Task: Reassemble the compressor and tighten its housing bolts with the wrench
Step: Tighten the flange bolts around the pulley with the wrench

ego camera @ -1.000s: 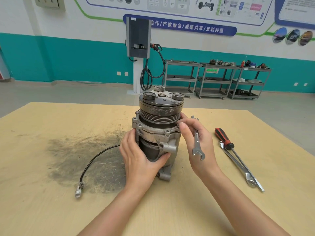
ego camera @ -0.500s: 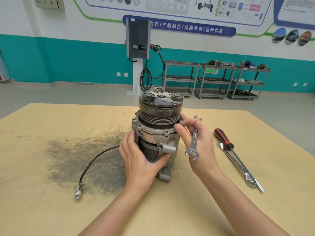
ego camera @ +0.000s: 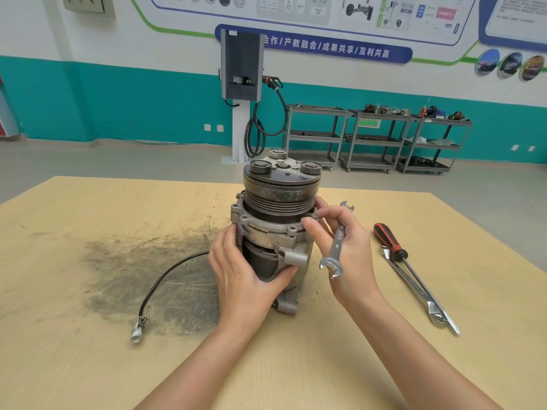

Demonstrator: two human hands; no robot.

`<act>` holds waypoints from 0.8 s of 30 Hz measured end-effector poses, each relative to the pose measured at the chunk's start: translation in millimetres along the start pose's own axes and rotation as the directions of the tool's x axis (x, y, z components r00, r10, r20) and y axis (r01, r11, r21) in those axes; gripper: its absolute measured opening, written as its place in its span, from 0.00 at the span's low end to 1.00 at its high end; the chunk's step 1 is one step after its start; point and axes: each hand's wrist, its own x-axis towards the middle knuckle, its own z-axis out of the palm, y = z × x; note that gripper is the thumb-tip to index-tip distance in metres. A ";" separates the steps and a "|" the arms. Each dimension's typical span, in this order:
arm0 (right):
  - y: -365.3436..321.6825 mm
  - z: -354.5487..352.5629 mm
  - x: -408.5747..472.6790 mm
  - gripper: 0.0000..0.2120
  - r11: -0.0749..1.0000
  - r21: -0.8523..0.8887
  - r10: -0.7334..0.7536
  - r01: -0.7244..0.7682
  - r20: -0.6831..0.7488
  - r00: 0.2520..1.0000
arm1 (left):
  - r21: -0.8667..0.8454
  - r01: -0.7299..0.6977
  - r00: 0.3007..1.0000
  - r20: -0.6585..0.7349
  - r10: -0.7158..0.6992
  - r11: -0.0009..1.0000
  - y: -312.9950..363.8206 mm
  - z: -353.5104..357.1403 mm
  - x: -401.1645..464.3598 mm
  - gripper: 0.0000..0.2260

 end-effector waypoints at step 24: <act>1.2 3.3 -3.8 0.04 1.000 -0.025 -0.010 0.010 -0.009 1.000 | 0.003 0.002 1.000 0.005 -0.002 1.000 -0.4 1.1 -0.1 0.52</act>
